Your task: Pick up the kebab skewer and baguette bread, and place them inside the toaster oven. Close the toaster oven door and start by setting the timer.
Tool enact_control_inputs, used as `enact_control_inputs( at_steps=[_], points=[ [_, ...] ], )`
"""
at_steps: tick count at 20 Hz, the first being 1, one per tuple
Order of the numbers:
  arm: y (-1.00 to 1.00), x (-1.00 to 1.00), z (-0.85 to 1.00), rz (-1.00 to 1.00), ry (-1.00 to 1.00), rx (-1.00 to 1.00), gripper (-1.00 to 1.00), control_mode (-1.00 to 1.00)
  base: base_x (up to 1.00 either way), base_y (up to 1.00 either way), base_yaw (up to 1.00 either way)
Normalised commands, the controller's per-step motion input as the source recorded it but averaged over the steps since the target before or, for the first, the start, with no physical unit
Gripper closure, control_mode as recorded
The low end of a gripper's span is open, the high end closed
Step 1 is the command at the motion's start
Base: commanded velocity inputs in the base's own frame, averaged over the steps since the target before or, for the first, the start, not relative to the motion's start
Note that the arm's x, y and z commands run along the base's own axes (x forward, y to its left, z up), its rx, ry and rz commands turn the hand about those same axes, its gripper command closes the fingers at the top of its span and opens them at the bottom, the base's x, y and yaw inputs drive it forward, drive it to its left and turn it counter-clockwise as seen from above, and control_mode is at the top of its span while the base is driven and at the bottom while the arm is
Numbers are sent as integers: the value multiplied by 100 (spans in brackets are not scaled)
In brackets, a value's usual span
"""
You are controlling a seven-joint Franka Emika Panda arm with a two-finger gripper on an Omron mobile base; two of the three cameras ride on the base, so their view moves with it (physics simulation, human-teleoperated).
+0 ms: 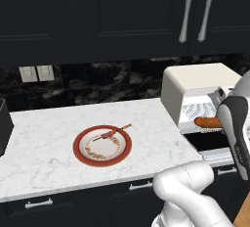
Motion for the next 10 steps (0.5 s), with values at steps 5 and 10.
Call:
enact_control_inputs(
  at_steps=[5,10],
  points=[
    [-83,44,10,6,-2,8,100,-100,0,0,0],
    [-70,40,0,1,-1,3,100,-100,0,0,0]
  ],
)
